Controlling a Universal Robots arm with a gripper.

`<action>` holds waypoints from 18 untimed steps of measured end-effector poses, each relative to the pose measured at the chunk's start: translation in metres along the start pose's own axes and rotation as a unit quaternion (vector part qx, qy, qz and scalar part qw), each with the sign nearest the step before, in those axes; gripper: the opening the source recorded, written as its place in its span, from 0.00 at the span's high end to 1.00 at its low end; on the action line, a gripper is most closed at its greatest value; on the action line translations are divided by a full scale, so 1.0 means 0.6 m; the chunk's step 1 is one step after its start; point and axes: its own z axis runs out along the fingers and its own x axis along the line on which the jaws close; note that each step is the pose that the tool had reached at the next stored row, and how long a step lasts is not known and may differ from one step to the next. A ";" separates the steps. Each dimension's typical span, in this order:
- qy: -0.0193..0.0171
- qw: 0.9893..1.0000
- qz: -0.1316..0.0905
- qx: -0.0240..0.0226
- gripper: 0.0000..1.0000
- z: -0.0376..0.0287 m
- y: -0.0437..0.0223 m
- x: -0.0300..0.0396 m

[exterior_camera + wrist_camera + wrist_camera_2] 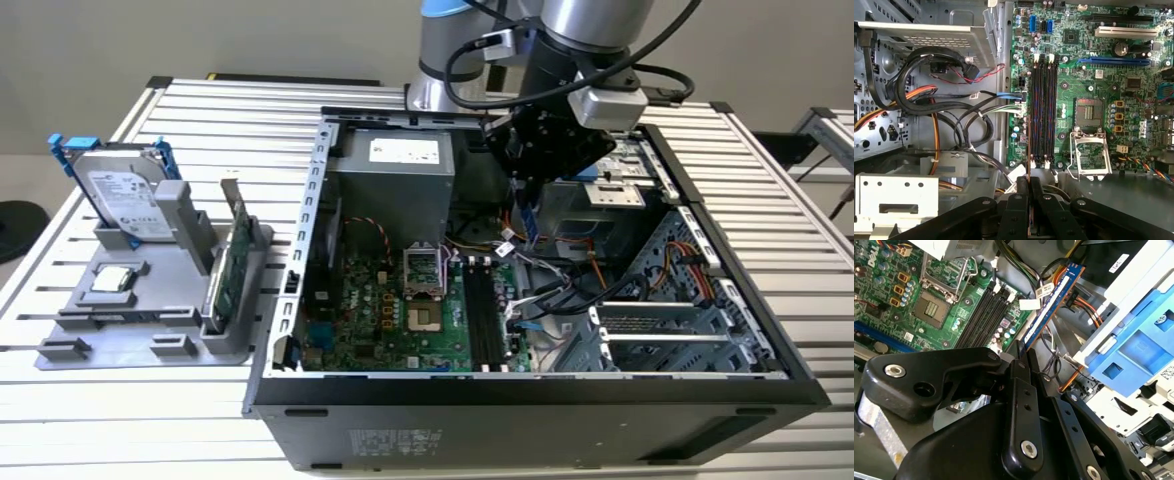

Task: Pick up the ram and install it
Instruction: 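Insert the ram into the slot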

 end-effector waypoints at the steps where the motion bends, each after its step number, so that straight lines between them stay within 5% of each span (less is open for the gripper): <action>1: 0.000 1.000 0.000 0.000 1.00 0.000 0.000 0.000; 8: 0.000 1.000 0.000 0.000 1.00 0.008 0.001 -0.001; 18: 0.000 1.000 0.001 -0.002 1.00 0.018 0.017 -0.004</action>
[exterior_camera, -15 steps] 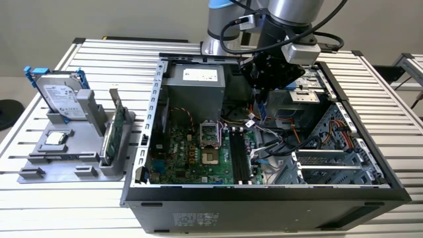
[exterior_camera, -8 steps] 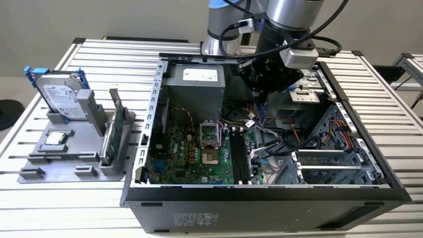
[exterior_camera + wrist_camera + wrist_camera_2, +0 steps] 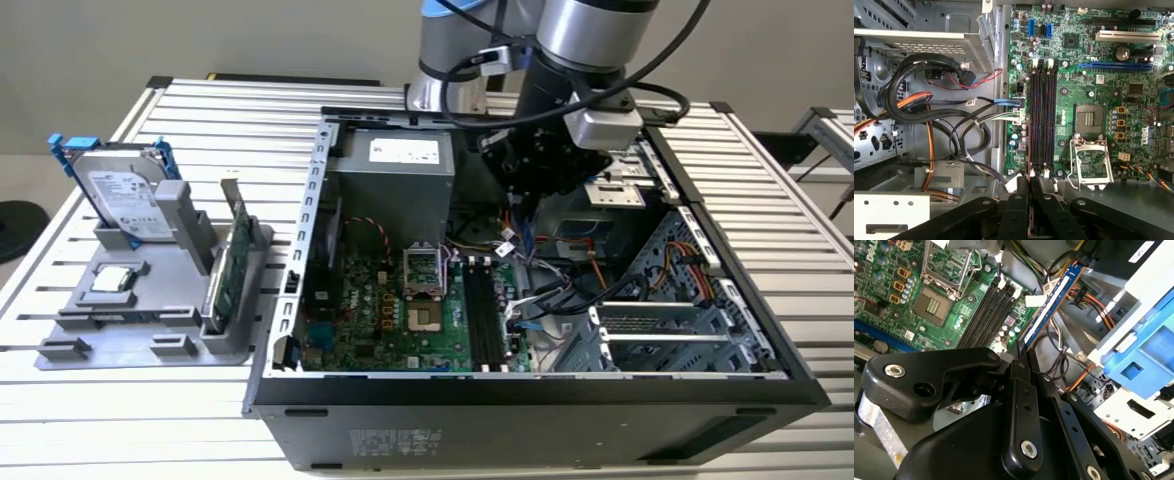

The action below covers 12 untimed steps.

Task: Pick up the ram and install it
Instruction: 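Insert the ram into the slot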

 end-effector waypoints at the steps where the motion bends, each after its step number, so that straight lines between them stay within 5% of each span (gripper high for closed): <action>1: 0.000 1.000 0.000 0.000 1.00 0.001 0.001 0.000; 12: 0.000 1.000 0.001 -0.001 1.00 0.016 0.008 -0.010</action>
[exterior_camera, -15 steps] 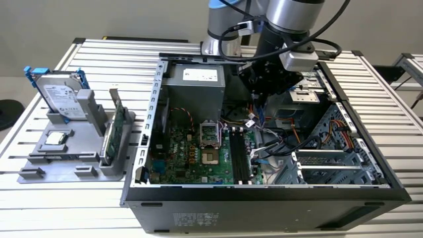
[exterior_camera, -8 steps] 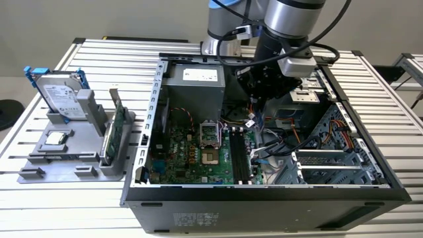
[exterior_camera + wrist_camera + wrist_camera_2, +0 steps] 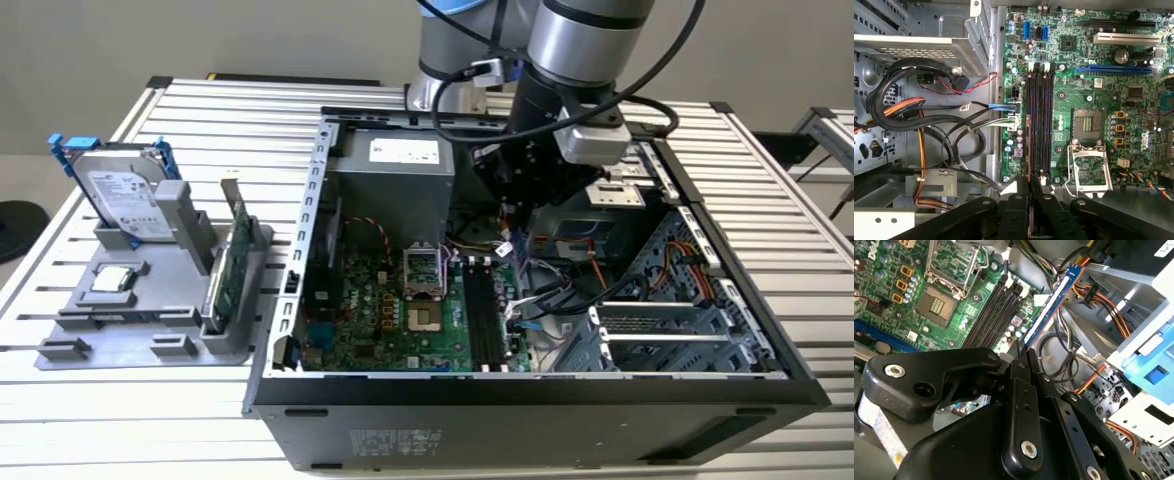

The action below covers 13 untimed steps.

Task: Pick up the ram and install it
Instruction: 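Insert the ram into the slot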

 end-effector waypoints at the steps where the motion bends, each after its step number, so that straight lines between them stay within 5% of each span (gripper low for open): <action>1: 0.000 1.000 0.000 0.000 1.00 0.002 0.001 -0.001; 13: 0.000 1.000 0.000 -0.003 1.00 0.022 0.019 -0.003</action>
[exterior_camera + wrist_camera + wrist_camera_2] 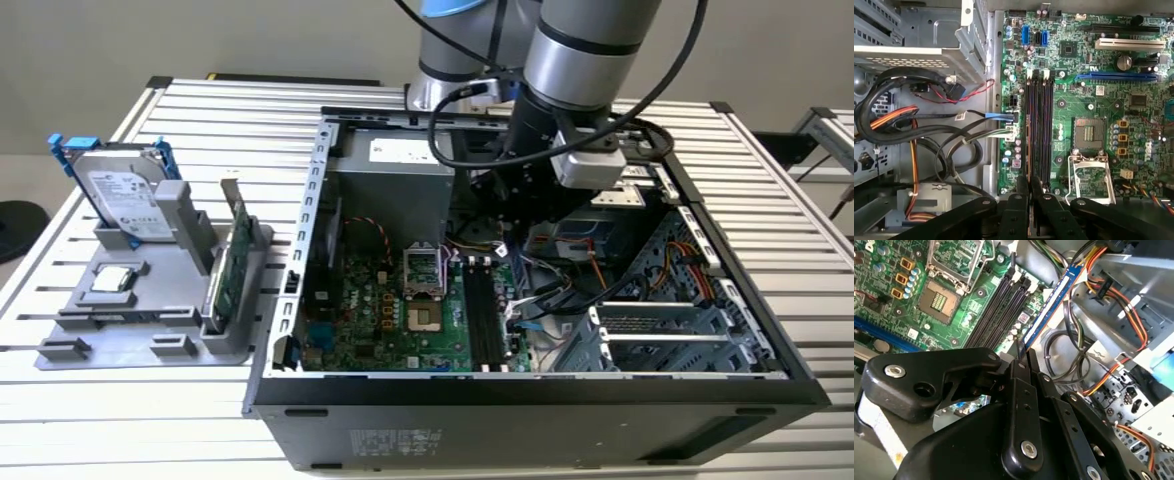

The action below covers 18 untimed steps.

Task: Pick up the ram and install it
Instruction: 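Insert the ram into the slot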

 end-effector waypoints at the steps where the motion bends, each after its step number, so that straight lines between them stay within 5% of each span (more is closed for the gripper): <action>1: 0.000 1.000 0.000 0.000 1.00 0.002 0.002 0.000; 11: -0.003 1.000 0.000 0.000 1.00 0.017 0.031 0.000; 18: -0.004 1.000 0.001 0.000 1.00 0.029 0.041 -0.001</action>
